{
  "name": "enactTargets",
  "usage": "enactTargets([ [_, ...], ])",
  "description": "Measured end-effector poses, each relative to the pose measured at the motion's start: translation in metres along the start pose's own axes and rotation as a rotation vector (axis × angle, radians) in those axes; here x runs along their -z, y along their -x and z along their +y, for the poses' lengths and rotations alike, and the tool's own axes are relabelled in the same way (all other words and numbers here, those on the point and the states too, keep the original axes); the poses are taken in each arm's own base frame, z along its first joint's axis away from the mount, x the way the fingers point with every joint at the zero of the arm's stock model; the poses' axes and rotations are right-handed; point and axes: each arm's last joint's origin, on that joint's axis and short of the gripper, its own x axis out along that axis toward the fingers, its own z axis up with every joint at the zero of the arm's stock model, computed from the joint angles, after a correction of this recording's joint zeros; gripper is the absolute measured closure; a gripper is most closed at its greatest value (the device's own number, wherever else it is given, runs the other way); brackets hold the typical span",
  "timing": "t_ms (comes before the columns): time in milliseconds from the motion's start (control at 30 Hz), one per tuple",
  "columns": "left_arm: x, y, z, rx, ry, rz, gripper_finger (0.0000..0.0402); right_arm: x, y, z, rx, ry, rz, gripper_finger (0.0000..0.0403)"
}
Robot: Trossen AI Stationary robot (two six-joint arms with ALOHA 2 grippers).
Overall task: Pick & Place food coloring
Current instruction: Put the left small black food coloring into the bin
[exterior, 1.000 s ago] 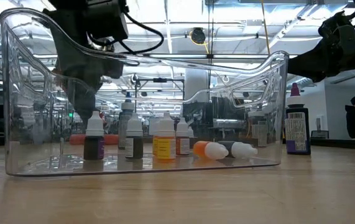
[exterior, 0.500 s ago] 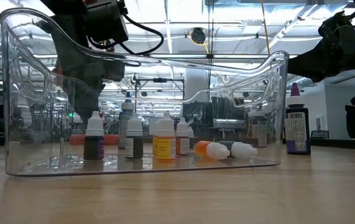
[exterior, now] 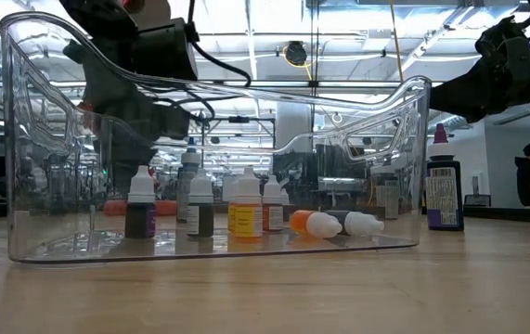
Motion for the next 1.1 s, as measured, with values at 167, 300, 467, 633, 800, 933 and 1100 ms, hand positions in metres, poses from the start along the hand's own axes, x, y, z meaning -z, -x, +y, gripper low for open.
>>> enactTargets([
  [167,-0.0006,0.0033,0.0001,0.006,-0.003,-0.015,0.0149,0.0001,0.0,0.0,0.0,0.001,0.001,0.0261],
  [300,-0.0004,0.0029,0.0003,0.002,-0.017,-0.012,0.0149,0.0002,0.0,0.0,0.0,0.001,0.002,0.0261],
  [467,-0.0006,0.0029,0.0003,-0.002,-0.018,-0.016,0.0149,0.0002,0.0,0.0,0.0,0.001,0.002,0.0261],
  [633,-0.0011,0.0043,0.0002,0.0,-0.024,-0.018,0.0149,0.0002,0.0,0.0,0.0,0.001,0.002,0.0261],
  [800,-0.0042,0.0068,-0.0011,0.004,-0.045,-0.028,0.0149,0.0002,0.0,0.0,0.0,0.001,0.002,0.0261],
  [933,-0.0052,0.0078,-0.0015,0.006,-0.053,-0.031,0.0149,0.0002,0.0,0.0,0.0,0.001,0.002,0.0261],
  [1100,-0.0019,0.0077,0.0002,-0.01,-0.049,0.004,0.0155,0.0002,0.0,0.0,0.0,0.001,0.002,0.0261],
])
